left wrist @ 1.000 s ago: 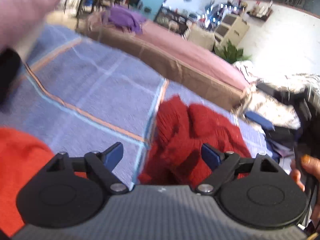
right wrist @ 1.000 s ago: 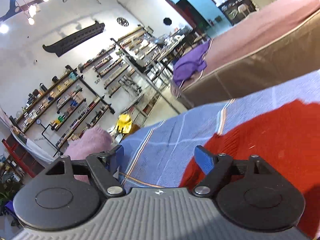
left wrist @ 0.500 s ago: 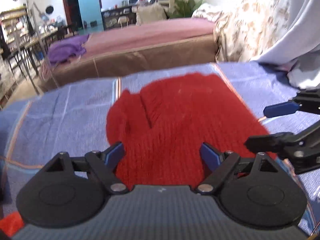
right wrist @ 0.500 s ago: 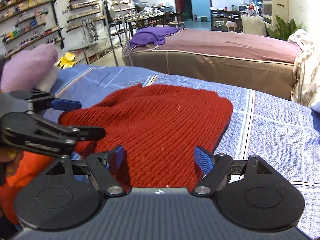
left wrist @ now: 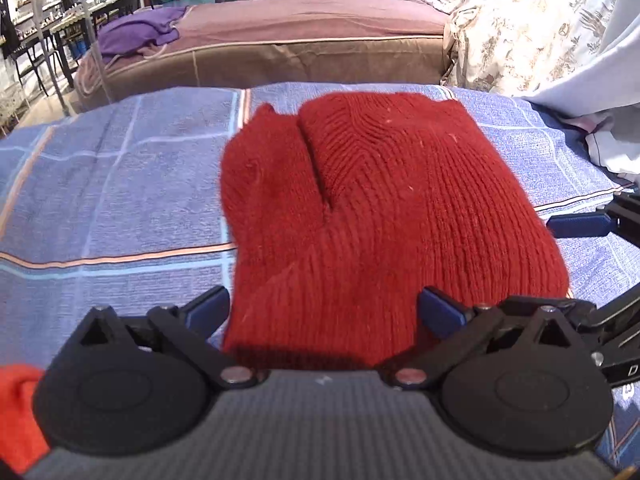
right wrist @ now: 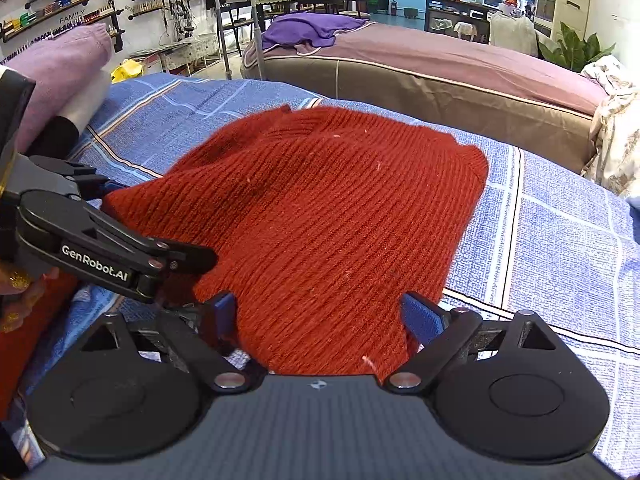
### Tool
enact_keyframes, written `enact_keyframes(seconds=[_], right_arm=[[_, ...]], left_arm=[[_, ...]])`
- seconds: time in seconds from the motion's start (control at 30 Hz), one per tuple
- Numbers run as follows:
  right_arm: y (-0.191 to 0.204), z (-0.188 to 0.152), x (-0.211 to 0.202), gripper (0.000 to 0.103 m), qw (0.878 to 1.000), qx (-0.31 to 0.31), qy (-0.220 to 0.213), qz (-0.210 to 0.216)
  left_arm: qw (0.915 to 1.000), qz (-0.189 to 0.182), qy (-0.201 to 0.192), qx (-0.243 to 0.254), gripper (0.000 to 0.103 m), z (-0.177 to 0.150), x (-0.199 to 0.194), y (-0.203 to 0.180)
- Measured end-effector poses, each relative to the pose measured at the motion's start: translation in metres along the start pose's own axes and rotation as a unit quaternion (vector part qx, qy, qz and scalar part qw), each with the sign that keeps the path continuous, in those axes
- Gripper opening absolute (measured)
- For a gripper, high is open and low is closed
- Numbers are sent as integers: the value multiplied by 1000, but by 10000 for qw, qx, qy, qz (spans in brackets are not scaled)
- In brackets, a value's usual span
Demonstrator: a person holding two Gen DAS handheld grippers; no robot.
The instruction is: Fold small clothes
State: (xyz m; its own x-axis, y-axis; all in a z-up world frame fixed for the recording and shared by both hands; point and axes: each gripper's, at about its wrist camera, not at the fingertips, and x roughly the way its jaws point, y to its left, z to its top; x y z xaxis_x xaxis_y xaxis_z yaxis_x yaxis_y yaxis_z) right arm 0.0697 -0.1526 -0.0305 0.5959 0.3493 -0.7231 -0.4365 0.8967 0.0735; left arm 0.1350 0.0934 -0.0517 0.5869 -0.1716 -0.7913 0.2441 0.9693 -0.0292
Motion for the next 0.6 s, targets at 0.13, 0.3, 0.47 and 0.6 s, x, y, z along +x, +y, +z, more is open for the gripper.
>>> enact_keyframes(seconds=[0.13,0.3,0.47,0.6], right_arm=[[16,4,-36,103,9988,-439,-87,-204],[35,14,-79,103,9977,-668,-99,90],[47,19,-95,103,9965,-830,-41,-73],[49,21,-93,103,9947,-1008,178,-104]], left_arm=[[9993,288,-195,156,103,-2,-58,-4],[9971,548,-281,442,103,-2,-102,-15],[9872,1212,-420,947,103,0,-120,-35],[9891,960,-389,1042,103,1,-126,-39]])
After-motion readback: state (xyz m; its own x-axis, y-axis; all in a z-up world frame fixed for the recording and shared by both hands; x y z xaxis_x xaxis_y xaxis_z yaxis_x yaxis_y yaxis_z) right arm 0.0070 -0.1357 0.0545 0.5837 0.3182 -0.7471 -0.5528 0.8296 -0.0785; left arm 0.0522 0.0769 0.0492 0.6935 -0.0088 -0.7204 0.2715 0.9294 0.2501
